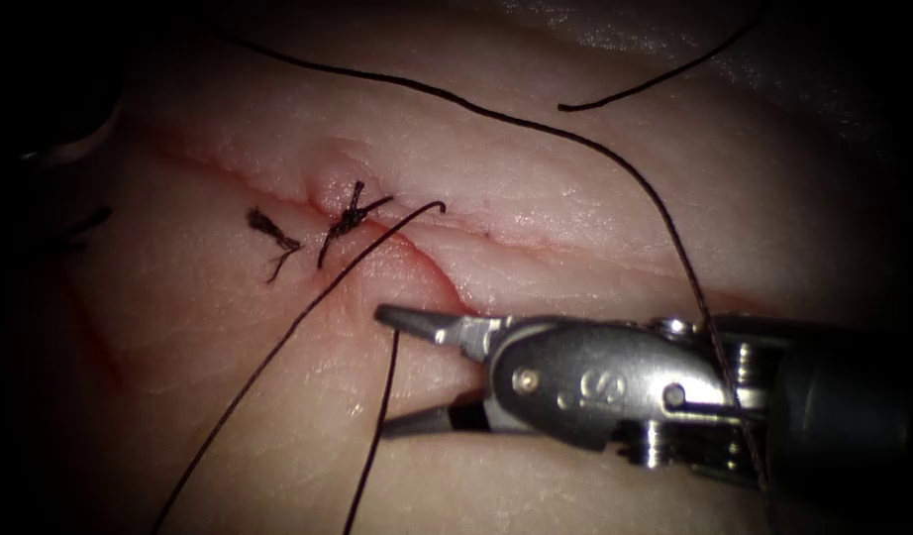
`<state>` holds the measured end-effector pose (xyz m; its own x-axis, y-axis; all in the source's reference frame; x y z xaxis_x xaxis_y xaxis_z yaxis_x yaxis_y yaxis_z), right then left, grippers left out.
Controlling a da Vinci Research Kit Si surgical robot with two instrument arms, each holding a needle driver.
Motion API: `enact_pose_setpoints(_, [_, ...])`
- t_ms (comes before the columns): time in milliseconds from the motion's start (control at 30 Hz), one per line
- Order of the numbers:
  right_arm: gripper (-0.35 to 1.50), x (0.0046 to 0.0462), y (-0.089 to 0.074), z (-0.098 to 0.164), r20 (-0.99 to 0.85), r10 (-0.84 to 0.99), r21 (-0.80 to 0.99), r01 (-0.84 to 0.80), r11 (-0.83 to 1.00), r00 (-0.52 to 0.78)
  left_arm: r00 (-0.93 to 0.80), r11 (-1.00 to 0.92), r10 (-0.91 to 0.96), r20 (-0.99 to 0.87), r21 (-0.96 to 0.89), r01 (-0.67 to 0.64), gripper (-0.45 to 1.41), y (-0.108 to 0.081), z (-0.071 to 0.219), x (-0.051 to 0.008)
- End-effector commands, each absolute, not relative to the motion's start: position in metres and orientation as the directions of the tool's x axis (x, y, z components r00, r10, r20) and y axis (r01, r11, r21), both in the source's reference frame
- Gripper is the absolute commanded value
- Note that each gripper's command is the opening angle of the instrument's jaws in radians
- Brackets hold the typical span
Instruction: Wound Closure
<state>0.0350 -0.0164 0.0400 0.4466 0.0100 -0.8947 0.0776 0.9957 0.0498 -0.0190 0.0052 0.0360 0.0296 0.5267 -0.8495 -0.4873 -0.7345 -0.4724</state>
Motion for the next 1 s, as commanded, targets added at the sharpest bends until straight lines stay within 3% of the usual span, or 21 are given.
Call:
enact_pose_setpoints(33, [-0.06,0.0356,-0.016,0.04,-0.892,0.001,0.045,0.086,0.995,0.451,0.03,-0.734,0.528,-0.849,-0.473,-0.488,-0.45,0.005,0.037,-0.0195])
enact_pose_setpoints(67, [-0.35,0.0353,-0.016,0.04,-0.888,-0.014,0.04,0.108,0.993,0.459,0.03,-0.734,0.528,-0.849,-0.473,-0.487,-0.45,0.005,0.037,-0.0195])
enact_pose_setpoints(367, [-0.35,0.0343,-0.017,0.037,-0.89,-0.029,0.051,0.162,0.986,0.456,0.03,-0.733,0.528,-0.849,-0.473,-0.488,-0.45,0.005,0.037,-0.0196])
enact_pose_setpoints(867, [-0.35,0.0368,-0.026,0.026,-0.958,-0.022,0.146,0.552,0.821,0.286,0.03,-0.736,0.528,-0.849,-0.475,-0.482,-0.45,0.005,0.037,-0.0198])
enact_pose_setpoints(1000, [-0.35,0.0372,-0.026,0.025,-0.965,-0.017,0.136,0.551,0.823,0.263,0.031,-0.737,0.528,-0.849,-0.475,-0.481,-0.45,0.005,0.037,-0.0199])
